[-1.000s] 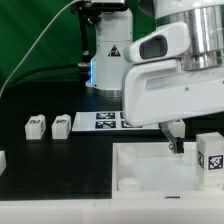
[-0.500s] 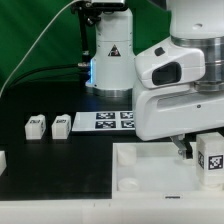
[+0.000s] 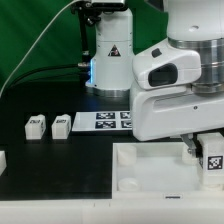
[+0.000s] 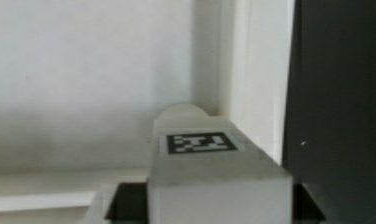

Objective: Assemble one leg

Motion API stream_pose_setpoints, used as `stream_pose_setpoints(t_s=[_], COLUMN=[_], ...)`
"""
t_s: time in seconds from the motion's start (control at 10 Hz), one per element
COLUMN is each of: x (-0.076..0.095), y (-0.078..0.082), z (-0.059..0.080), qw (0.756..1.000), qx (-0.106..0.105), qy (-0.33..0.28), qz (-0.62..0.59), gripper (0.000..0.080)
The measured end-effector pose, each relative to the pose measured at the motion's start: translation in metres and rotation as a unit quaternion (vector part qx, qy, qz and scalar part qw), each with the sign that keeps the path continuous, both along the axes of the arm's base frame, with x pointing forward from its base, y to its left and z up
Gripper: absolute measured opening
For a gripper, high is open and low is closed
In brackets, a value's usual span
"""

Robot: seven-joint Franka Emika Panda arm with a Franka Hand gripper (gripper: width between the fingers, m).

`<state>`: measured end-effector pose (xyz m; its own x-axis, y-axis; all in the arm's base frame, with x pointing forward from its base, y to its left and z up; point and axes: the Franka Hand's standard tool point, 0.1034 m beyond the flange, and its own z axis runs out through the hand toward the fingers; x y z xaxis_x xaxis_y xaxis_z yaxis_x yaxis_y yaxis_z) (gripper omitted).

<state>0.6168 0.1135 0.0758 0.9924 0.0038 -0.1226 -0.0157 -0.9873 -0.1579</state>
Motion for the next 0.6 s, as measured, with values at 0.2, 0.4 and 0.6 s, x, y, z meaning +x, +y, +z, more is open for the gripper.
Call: stream_pose_setpoints(t_s=[0.2, 0.4, 0.6], x=[0.0033, 0.0046, 0.0081], y=[-0.0006, 0.0005, -0.0031], z=[-0.0009, -0.001, -0.0032], qw=[0.999, 0.972, 0.879], qx=[-0.004, -0.017, 0.023], qy=[-0.015, 0.005, 0.053], qz=[-0.032, -0.236, -0.474], gripper=[0.0303, 0.03, 0.03])
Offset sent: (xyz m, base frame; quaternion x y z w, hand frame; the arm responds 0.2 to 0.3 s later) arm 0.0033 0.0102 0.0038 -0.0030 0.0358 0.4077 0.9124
